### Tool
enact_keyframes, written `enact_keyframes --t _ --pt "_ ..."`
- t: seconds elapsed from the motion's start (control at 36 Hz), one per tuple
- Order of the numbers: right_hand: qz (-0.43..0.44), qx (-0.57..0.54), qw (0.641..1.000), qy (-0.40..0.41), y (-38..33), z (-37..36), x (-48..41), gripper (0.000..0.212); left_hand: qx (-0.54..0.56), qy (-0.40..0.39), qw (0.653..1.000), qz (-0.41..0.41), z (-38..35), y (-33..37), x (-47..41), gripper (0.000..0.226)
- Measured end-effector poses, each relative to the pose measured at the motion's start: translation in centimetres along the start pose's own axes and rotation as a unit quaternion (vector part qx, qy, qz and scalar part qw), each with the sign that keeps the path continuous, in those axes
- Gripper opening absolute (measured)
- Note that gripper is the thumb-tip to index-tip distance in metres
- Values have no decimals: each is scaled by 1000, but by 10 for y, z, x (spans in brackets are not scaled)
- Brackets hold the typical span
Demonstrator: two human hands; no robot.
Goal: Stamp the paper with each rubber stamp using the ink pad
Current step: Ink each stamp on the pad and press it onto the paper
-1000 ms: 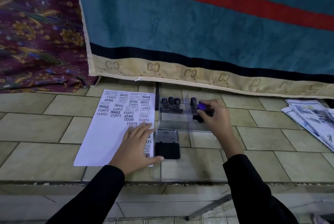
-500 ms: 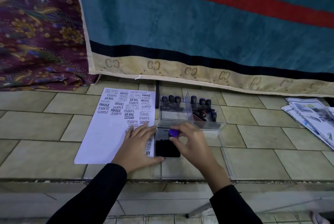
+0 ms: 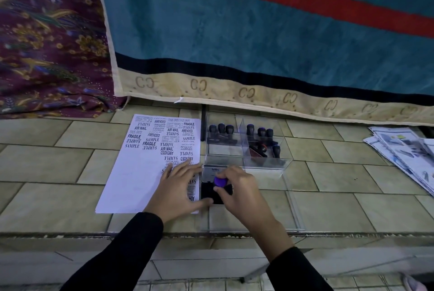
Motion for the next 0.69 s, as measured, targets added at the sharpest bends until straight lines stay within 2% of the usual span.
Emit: enact_keyframes --t 0.06,0.11,0.19,0.28,0.33,0.39,0.44,0.53,0.69 --pt "-13 0 1000 7 -1 0 -5 16 94 50 994 31 6 0 1 62" --pt "-23 2 1000 6 -2 -1 -7 16 220 120 965 76 14 -3 1 32" --pt "-35 3 999 1 1 -3 -3 19 278 223 928 107 34 -13 3 25" --pt "-38 -8 999 3 5 -3 3 22 213 280 929 114 57 -31 9 27" --pt "-40 -7 999 1 5 -3 2 23 119 282 943 128 70 -48 15 28" --pt "-45 0 999 -12 3 -2 -2 24 -16 242 958 154 76 -66 21 30" --pt "-46 -9 999 -19 -2 0 -8 25 -106 176 955 213 75 -81 27 35" --pt "-33 -37 999 -14 -16 -2 -17 24 -144 133 948 252 67 -91 32 39" --pt "32 -57 997 -46 -53 -28 -25 22 -158 153 945 242 64 -92 32 38"
Point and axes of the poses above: each hand's wrist, its own x-axis away from the middle knuckle, its own z-axis out of the back of the hand, y = z × x, the point moved 3 cm from there along -x, towards the middle knuckle, and after that the axes turned 13 degrees about -z, right-handed, at the moved point
